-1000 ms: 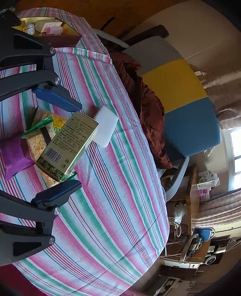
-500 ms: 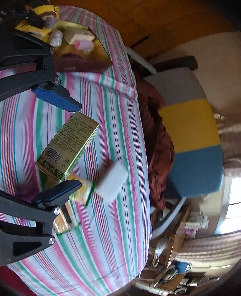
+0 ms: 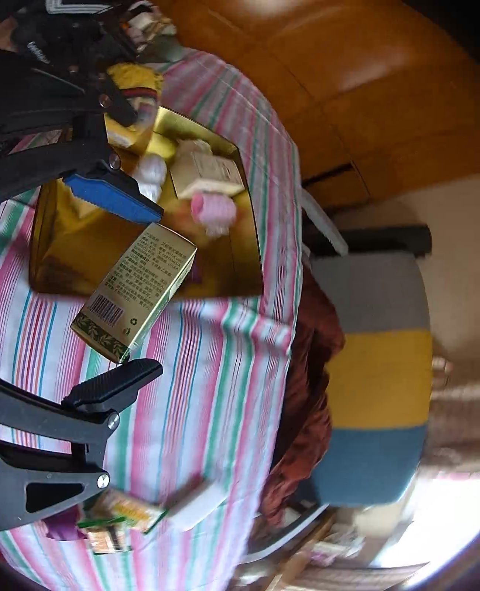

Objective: Organize objects
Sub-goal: 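Carry sock and tea box into the gold tray and open both tools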

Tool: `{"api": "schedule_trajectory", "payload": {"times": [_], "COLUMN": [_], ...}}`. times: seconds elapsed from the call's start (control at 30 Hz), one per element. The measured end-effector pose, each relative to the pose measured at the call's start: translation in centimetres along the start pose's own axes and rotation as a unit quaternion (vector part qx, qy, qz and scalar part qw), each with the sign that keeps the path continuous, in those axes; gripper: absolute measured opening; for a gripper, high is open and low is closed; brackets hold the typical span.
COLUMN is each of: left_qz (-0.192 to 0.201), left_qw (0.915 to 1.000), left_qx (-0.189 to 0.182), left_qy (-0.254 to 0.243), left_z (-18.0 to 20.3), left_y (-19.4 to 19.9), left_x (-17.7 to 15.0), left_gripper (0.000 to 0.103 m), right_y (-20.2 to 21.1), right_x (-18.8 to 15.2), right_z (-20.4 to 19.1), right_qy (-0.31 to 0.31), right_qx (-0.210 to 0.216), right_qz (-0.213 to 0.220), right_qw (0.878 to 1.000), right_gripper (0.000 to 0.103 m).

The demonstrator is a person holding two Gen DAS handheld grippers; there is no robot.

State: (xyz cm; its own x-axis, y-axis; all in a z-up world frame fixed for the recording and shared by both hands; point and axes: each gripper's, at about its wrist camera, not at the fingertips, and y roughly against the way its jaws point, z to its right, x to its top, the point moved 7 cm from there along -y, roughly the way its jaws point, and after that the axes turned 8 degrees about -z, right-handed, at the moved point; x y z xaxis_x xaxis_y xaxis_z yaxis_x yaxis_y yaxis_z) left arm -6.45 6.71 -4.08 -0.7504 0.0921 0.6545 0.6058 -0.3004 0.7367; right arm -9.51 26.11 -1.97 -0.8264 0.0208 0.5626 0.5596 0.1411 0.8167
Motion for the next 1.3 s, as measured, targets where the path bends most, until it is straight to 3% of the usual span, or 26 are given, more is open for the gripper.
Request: {"api": "schedule_trajectory", "payload": {"times": [0.13,0.3,0.97,1.17,1.3], "left_qz": [-0.005,-0.005,-0.026,-0.042,-0.045], "left_qw": [0.9991,0.9983,0.9992,0.9990,0.9989], "left_qx": [0.019,0.022,0.013,0.000,-0.010], "left_qy": [0.037,0.053,0.026,0.018,0.004], "left_z": [-3.6,-5.4,-4.0,-3.2,-2.4], "left_y": [0.1,0.0,-2.1,-3.4,-3.5], "left_x": [-0.6,-0.4,-0.3,-0.7,-1.1], "left_gripper": [0.044,0.044,0.045,0.050,0.051], "right_y": [-1.1,-1.8,-5.8,-8.1,-7.3], "right_x": [0.0,-0.3,5.8,7.8,8.0], "right_z": [-3.1,-5.7,-8.8,-8.8,-8.9], "right_qy": [0.027,0.053,0.110,0.129,0.129], "right_qx": [0.000,-0.005,-0.053,-0.080,-0.082], "right_qz": [-0.007,-0.006,0.034,0.027,0.045], "right_qw": [1.000,0.999,0.992,0.988,0.987], "right_gripper": [0.077,0.077,0.077,0.082,0.086]}}
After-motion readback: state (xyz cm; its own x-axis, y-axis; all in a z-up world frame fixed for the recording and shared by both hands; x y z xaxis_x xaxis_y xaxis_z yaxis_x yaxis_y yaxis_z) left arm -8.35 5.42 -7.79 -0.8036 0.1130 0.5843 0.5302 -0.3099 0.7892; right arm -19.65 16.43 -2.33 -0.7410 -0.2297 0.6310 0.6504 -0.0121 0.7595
